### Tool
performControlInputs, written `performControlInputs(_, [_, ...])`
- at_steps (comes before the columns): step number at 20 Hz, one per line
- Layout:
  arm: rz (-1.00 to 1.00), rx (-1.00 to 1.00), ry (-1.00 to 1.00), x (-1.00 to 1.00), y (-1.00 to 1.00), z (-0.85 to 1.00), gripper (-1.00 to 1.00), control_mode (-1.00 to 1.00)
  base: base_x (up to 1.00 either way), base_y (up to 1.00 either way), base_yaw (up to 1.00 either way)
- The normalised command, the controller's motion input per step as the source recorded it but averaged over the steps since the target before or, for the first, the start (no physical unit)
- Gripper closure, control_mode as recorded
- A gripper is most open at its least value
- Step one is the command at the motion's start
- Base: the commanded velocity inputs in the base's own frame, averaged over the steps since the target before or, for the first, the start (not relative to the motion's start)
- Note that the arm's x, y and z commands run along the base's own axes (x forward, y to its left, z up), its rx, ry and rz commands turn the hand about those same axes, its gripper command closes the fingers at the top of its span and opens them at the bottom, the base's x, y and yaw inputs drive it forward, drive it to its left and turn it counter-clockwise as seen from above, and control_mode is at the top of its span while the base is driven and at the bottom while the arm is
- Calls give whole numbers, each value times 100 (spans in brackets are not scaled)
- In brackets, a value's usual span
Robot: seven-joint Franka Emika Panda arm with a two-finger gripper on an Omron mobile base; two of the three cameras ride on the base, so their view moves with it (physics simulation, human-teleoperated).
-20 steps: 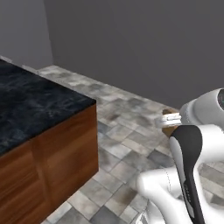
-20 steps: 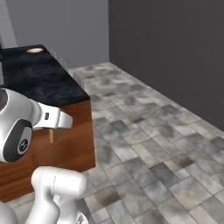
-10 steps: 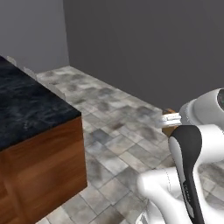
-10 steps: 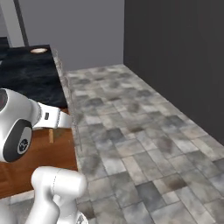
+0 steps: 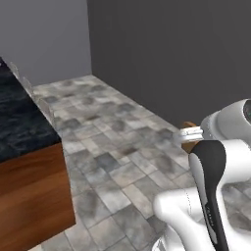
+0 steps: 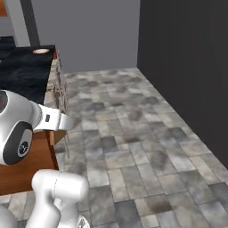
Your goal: Start the toaster. Once the lever pops up, take the bread to the plate on the dining counter.
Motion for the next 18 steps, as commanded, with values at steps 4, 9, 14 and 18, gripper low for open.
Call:
performControlInputs(4, [0, 0, 0, 0, 0, 0, 100, 100, 84, -99, 32])
performControlInputs(9, [0, 0, 0, 0, 0, 0, 100, 100, 100, -77, 38])
performControlInputs(14, [0, 0, 0, 0, 0, 0, 100, 100, 100, -70, 38])
performControlInputs(18, [0, 0, 0, 0, 0, 0, 100, 100, 100, -65, 37])
